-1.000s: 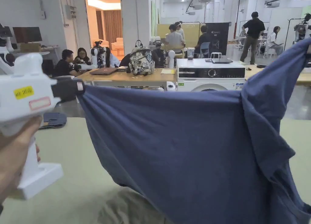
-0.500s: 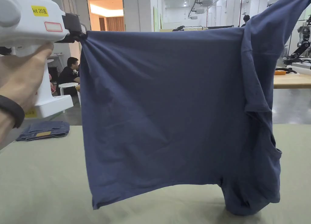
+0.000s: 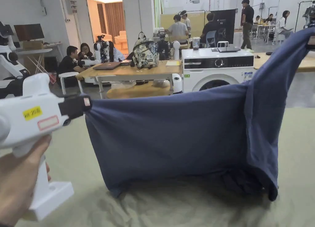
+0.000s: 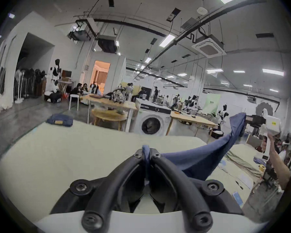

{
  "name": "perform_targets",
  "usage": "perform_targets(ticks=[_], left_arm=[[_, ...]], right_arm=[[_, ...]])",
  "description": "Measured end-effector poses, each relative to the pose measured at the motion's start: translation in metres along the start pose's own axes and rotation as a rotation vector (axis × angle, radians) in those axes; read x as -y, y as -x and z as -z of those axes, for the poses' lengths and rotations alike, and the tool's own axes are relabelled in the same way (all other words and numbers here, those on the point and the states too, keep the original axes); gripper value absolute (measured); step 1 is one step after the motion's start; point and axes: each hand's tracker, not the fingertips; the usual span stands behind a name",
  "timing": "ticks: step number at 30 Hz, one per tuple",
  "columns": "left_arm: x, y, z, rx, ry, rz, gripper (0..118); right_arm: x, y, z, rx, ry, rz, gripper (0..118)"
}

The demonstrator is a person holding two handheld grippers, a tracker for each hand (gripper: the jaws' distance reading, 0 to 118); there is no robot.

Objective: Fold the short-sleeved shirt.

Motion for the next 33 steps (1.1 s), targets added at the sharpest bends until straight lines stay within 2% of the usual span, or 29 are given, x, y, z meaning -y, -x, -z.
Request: perform_targets(ticks=[3,5,10,16,19,23,26,27,28,29,30,31,32,33], left_arm=[[0.049,0.004,-0.047,-0.018,0.03,0.003,0],[0.08,-0.003,-0.081,-0.023,0.043,0.0,0],[0.143,0.003,-0.145,-0.055,0.067,-0.081,0],[0.218,0.008,-0.179,-0.105,0.179,-0.076,0],[0.254,0.01,-0.188,-0.114,0.251,-0.116,0],[0.283,0.009,-0.2,-0.115,0.293,-0.141,0],[0.295,0.008,-0.2,-0.151,0.346,-0.138,2],[0.297,0.009,-0.198,-0.156,0.36,-0.143,12],[0.298,0.01,-0.197,-0.165,0.368,-0.155,37],[0.3,0.014,-0.198,-0.172,0.371,-0.167,51],[0.3,0.013,-0.199,-0.178,0.361,-0.172,50],[0.298,0.01,-0.2,-0.201,0.342,-0.159,57],[0.293,0.006,-0.201,-0.209,0.337,-0.135,73],[0.286,0.001,-0.202,-0.212,0.333,-0.088,75]], right_arm=[[0.042,-0.006,-0.042,-0.028,0.013,0.016,0],[0.07,-0.009,-0.07,-0.066,0.023,0.063,0],[0.133,-0.011,-0.122,-0.083,0.08,0.11,0],[0.217,-0.017,-0.159,-0.096,0.211,0.132,0],[0.265,-0.017,-0.176,-0.077,0.299,0.137,0],[0.32,-0.009,-0.204,-0.055,0.345,0.192,0],[0.348,-0.004,-0.22,0.039,0.377,0.176,5],[0.356,-0.006,-0.223,0.085,0.396,0.19,21],[0.361,-0.007,-0.226,0.128,0.414,0.211,43],[0.366,-0.009,-0.229,0.149,0.43,0.221,57],[0.368,-0.011,-0.233,0.174,0.433,0.211,57],[0.368,-0.01,-0.237,0.21,0.432,0.179,57],[0.365,-0.008,-0.242,0.248,0.424,0.152,57],[0.36,-0.006,-0.247,0.27,0.413,0.111,57]])
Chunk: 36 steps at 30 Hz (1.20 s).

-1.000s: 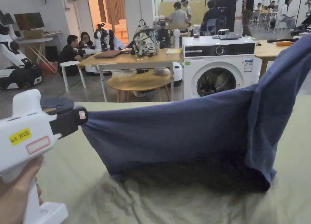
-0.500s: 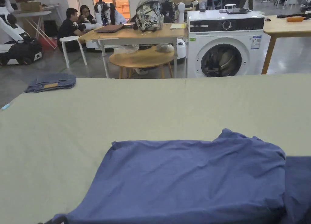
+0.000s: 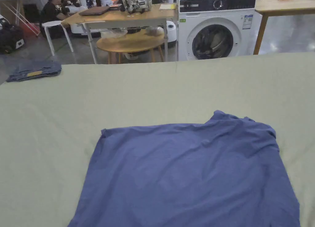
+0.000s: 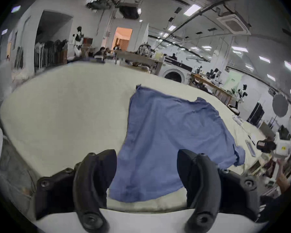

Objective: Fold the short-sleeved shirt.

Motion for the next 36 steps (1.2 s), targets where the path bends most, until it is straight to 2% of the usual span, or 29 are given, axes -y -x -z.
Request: perform_targets(ticks=[3,5,7,8,9,10,11,12,18,24,25,26,27,28,30,34,36], left_arm=[[-0.02,-0.023,-0.015,-0.024,-0.088,0.115,75],[-0.034,-0.038,-0.022,0.008,-0.139,0.158,75],[-0.049,-0.059,-0.027,0.027,-0.204,0.188,75],[-0.055,-0.067,-0.028,0.039,-0.227,0.203,74],[-0.06,-0.076,-0.029,0.044,-0.244,0.22,69],[-0.064,-0.084,-0.029,0.047,-0.252,0.237,51],[-0.068,-0.091,-0.028,0.059,-0.251,0.26,13],[-0.07,-0.097,-0.027,0.08,-0.266,0.28,0],[-0.072,-0.104,-0.02,0.082,-0.227,0.253,0],[-0.06,-0.056,-0.028,0.022,-0.134,0.116,1],[-0.053,-0.045,-0.028,-0.007,-0.116,0.104,16],[-0.045,-0.034,-0.028,-0.003,-0.092,0.091,38],[-0.037,-0.023,-0.025,-0.005,-0.014,0.074,46],[-0.026,-0.015,-0.021,-0.023,0.014,0.068,49],[-0.006,-0.004,-0.01,-0.084,0.081,0.077,49],[0.027,0.013,0.028,-0.116,0.204,0.059,48],[0.038,0.017,0.045,-0.106,0.273,0.029,17]], right_arm=[[-0.014,0.012,-0.019,0.06,-0.053,-0.099,57],[-0.024,0.028,-0.027,0.055,-0.091,-0.169,57],[-0.032,0.049,-0.027,0.066,-0.112,-0.195,57],[-0.035,0.058,-0.023,0.066,-0.112,-0.192,51],[-0.037,0.067,-0.019,0.068,-0.112,-0.192,32],[-0.038,0.074,-0.014,0.063,-0.113,-0.192,9],[-0.038,0.081,-0.008,0.043,-0.117,-0.19,1],[-0.035,0.088,-0.001,0.037,-0.128,-0.188,0],[-0.029,0.113,0.016,-0.01,-0.109,-0.217,0],[-0.025,0.118,0.015,-0.005,-0.098,-0.284,0],[-0.023,0.116,0.015,-0.004,-0.093,-0.287,0],[-0.02,0.114,0.014,-0.01,-0.082,-0.287,0],[-0.018,0.113,0.014,-0.004,-0.074,-0.28,0],[-0.015,0.11,0.014,-0.002,-0.062,-0.272,0],[-0.01,0.104,0.013,0.002,-0.041,-0.252,0],[-0.006,0.094,0.011,0.009,-0.013,-0.215,0],[-0.008,0.091,0.009,0.02,-0.009,-0.204,0]])
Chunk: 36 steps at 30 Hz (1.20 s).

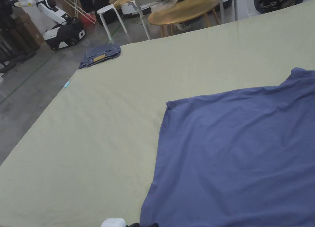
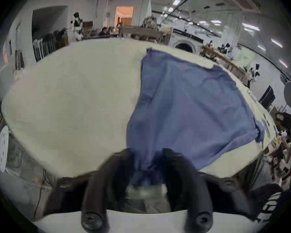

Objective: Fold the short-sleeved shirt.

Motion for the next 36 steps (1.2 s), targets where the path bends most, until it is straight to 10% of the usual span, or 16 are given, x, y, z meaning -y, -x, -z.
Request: perform_targets(ticks=[1,7,9,10,19,22,36], left_arm=[[0.002,-0.004,0.003,0.005,0.01,0.005,1],[-0.005,-0.037,0.015,-0.091,0.047,0.196,0],[-0.01,-0.034,0.013,-0.076,0.056,0.185,0],[-0.011,-0.033,0.012,-0.072,0.06,0.178,0],[-0.006,-0.022,0.008,-0.062,0.051,0.102,0],[-0.005,-0.022,0.008,-0.058,0.051,0.1,0],[-0.161,-0.031,0.002,0.129,-0.194,0.046,0]], right_arm=[[0.0,-0.002,-0.002,0.008,0.001,0.003,0],[0.002,-0.017,-0.016,0.101,0.001,0.065,7],[0.007,-0.025,-0.017,0.107,0.023,0.136,63],[0.011,-0.029,-0.016,0.084,0.042,0.165,72],[0.067,-0.023,0.038,0.013,0.251,0.198,69],[0.076,-0.018,0.059,0.016,0.278,0.177,7],[-0.078,-0.04,0.094,-0.024,0.092,-0.006,6]])
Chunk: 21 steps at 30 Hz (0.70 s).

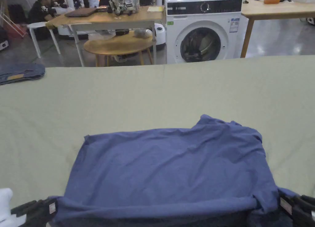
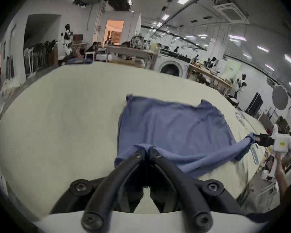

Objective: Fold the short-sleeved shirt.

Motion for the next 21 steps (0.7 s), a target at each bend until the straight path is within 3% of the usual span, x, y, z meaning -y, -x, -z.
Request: perform_targets(ticks=[4,6,7,8,11,14,19,20,21], left_arm=[[-0.047,0.01,0.075,-0.004,0.073,0.024,0],[-0.055,0.011,0.104,-0.028,0.125,0.038,0],[-0.056,0.011,0.115,-0.036,0.149,0.024,6],[-0.056,0.019,0.127,-0.034,0.16,0.0,29],[-0.049,0.022,0.131,0.012,0.142,-0.02,53],[-0.044,0.017,0.109,0.003,0.108,0.049,52],[-0.025,0.0,0.038,0.038,-0.042,0.133,52],[-0.019,-0.004,0.024,0.046,-0.068,0.126,49],[-0.013,-0.007,0.01,0.049,-0.097,0.124,38]], right_arm=[[-0.039,-0.018,0.08,0.033,0.051,-0.003,6],[-0.045,-0.018,0.11,0.055,0.084,-0.038,13],[-0.046,-0.012,0.117,0.064,0.101,-0.033,27],[-0.045,-0.011,0.127,0.087,0.126,-0.035,47],[-0.035,-0.022,0.15,0.138,0.16,-0.035,50],[-0.026,-0.03,0.135,0.171,0.131,-0.008,50],[-0.005,-0.024,0.059,0.082,-0.056,0.015,49],[0.0,-0.019,0.043,0.062,-0.09,0.009,47],[0.007,-0.012,0.029,0.054,-0.118,0.0,42]])
